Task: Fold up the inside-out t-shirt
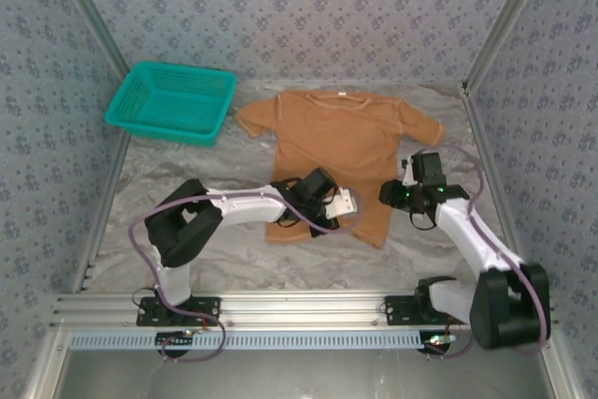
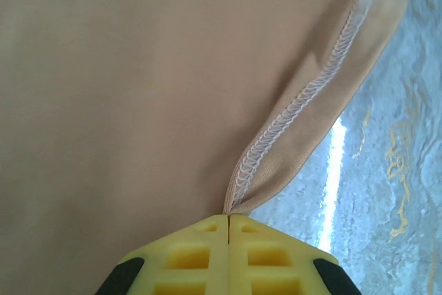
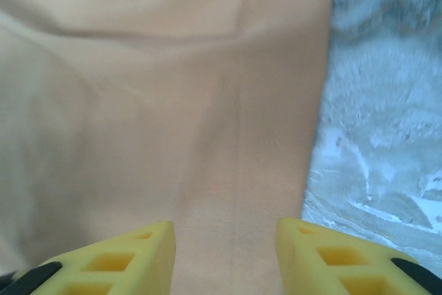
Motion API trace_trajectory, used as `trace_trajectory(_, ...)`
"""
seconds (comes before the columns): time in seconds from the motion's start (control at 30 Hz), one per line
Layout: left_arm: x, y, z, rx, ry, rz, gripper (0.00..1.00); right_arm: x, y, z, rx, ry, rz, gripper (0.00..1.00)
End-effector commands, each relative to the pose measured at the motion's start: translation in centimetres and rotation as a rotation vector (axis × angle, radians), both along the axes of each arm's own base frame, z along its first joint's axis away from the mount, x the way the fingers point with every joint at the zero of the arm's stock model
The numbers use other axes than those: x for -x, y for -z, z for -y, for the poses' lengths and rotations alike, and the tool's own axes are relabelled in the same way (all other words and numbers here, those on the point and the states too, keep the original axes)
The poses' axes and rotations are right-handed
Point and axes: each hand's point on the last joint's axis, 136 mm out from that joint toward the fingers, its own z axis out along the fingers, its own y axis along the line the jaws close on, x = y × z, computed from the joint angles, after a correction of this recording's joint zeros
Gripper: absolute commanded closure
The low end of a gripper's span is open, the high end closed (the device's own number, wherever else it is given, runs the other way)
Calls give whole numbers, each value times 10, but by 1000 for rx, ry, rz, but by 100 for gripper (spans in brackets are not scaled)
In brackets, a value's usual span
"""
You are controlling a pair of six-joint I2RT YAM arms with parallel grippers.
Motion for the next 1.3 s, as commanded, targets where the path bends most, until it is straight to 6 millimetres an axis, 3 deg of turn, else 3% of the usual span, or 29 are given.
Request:
trace_trajectory(0.0,-7,-57,7,147,-95,-144,100,23,-16,-19,-61,-93,47,49)
trace_trajectory(0.13,-21,-71,-2,197,-189,-279,100,44,-24,-54,-129,-231,87,46)
trace_trajectory(0.33,-60,-86,-12,246,-370,-366,100,75,-10,-125,-198,-480,137,52)
trace_trajectory(0.43,-68,-97,-17,271,-420,-363,100,70,-7,-155,-177,-534,230,57)
trace_trajectory(0.6,-69,-129,-25,324,-451,-341,100,34,4,-176,-29,-497,395,68)
trace_trajectory(0.7,-68,-143,-32,341,-463,-307,100,14,15,-171,21,-432,431,73)
trace_trajectory(0.8,-67,-152,-41,350,-482,-266,100,-4,28,-152,76,-329,428,80)
trace_trajectory(0.93,-62,-175,-43,431,-483,-266,100,-21,31,-109,165,-144,436,84)
trace_trajectory(1.13,-39,-225,-36,576,-415,-263,100,-34,-20,-12,321,153,470,88)
trace_trajectory(1.2,-33,-239,-31,604,-398,-226,100,-30,-39,4,324,176,492,88)
trace_trajectory(1.27,-37,-248,-30,620,-414,-204,100,-23,-51,-1,296,118,510,83)
